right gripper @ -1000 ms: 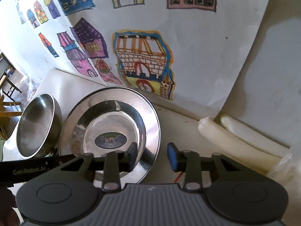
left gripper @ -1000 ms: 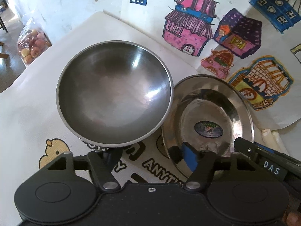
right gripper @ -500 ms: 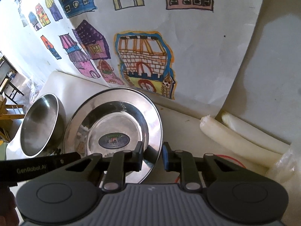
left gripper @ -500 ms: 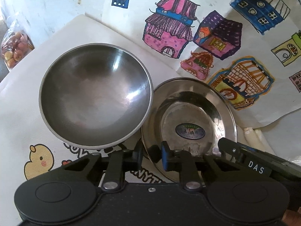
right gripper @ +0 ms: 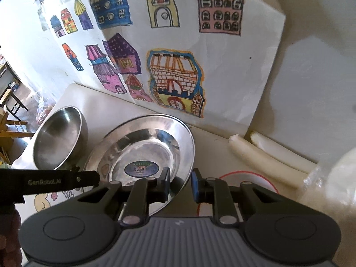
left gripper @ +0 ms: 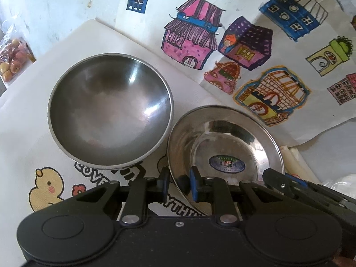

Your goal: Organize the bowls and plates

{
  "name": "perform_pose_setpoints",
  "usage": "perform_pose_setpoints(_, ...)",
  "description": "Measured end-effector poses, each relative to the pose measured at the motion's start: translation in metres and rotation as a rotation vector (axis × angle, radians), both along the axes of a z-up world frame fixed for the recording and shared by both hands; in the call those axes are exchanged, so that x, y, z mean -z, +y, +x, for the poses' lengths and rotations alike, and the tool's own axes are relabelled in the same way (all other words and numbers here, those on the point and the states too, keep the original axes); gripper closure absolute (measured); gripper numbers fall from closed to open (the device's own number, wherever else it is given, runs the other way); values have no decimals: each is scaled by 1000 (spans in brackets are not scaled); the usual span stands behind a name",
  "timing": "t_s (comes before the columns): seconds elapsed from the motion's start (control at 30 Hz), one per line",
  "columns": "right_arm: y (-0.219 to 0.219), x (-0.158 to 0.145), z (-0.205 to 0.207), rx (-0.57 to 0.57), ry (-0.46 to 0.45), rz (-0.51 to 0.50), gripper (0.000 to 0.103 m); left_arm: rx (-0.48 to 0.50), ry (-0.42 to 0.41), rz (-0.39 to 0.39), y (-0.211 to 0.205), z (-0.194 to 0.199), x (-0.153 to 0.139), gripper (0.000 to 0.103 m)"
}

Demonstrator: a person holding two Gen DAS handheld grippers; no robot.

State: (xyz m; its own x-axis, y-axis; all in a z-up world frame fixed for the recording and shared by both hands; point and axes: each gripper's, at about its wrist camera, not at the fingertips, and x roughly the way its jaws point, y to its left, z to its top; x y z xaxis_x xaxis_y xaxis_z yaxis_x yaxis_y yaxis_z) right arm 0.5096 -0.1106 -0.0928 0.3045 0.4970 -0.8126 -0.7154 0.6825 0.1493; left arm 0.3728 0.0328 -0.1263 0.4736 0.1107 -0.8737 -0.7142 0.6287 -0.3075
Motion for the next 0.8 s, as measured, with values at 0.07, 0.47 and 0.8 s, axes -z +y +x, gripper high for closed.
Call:
perform_pose_setpoints(0.07,-5,-3,-5,9,-4,7,81,8,-4,4,-2,-2,-1,82)
perform_pose_setpoints(0.47,-31,-20,-30,59,-39,66,81,78,-44,33,-10,-14,-22,82)
perform_pose_setpoints(0.8,-61,-43,-63,152,-90,133,81,192,-105,75,-22,-29,-41,81)
